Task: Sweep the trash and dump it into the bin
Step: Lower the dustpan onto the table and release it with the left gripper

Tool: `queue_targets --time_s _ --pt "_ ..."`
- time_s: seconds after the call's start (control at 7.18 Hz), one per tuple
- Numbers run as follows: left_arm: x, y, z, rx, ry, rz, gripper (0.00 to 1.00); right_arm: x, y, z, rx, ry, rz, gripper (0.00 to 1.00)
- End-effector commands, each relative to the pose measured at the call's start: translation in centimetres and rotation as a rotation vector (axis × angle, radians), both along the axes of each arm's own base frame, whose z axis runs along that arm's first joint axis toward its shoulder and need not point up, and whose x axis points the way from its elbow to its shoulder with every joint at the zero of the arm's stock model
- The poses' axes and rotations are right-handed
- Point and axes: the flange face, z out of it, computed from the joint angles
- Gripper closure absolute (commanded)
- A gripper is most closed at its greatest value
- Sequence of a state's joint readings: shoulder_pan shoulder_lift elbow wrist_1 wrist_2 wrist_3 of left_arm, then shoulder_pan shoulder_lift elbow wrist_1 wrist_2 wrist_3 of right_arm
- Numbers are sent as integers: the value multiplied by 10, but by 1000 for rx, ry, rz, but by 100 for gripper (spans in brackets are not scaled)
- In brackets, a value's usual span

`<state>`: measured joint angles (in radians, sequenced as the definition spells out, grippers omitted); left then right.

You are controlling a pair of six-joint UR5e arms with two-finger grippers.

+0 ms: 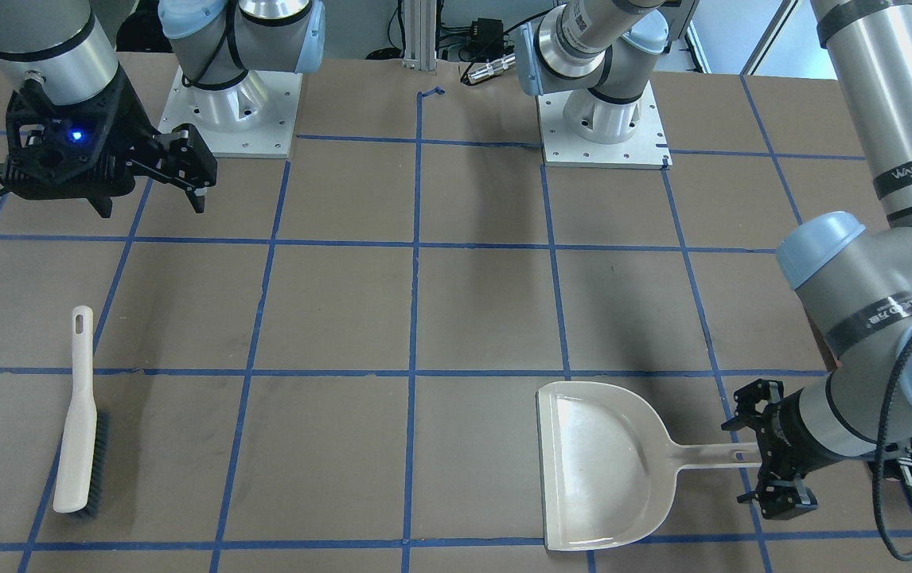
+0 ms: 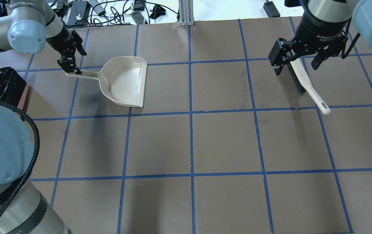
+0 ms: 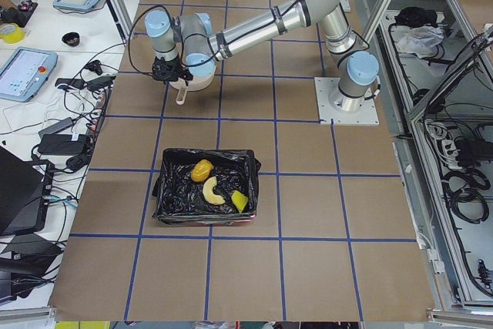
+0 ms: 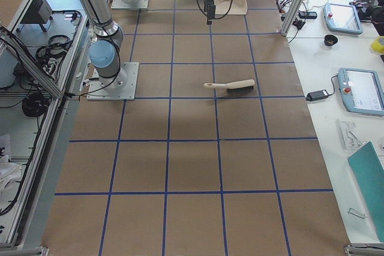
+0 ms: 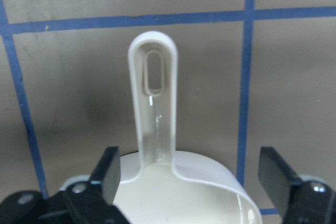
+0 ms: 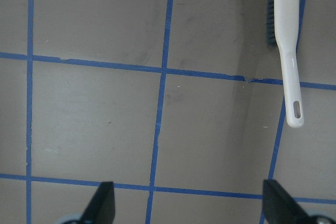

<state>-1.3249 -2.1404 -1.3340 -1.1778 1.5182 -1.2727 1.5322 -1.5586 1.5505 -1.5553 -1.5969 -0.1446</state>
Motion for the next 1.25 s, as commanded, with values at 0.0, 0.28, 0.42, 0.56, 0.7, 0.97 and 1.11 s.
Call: queue_targets --time_s 0.0,0.28,0.42,0.56,0.7,0.97,1.11 --pt "4 -2 42 -103 -66 -90 0 0 0 0 -4 6 -2 0" --pt "-5 15 84 -148 -93 -198 0 0 -1 1 -11 -3 -3 0" --pt "-14 24 103 -165 -107 -243 0 0 -2 3 -18 -2 -9 0" --pt "-20 36 112 -162 -136 -315 0 -1 1 7 -24 2 -9 0" --pt "-26 46 132 -180 -169 -362 0 -1 3 8 -24 1 -8 0" --pt "-67 75 160 -197 -208 -592 0 -1 5 7 -17 5 -17 0" --pt "-78 93 166 -189 -233 -638 0 -1 5 8 -19 2 -19 0"
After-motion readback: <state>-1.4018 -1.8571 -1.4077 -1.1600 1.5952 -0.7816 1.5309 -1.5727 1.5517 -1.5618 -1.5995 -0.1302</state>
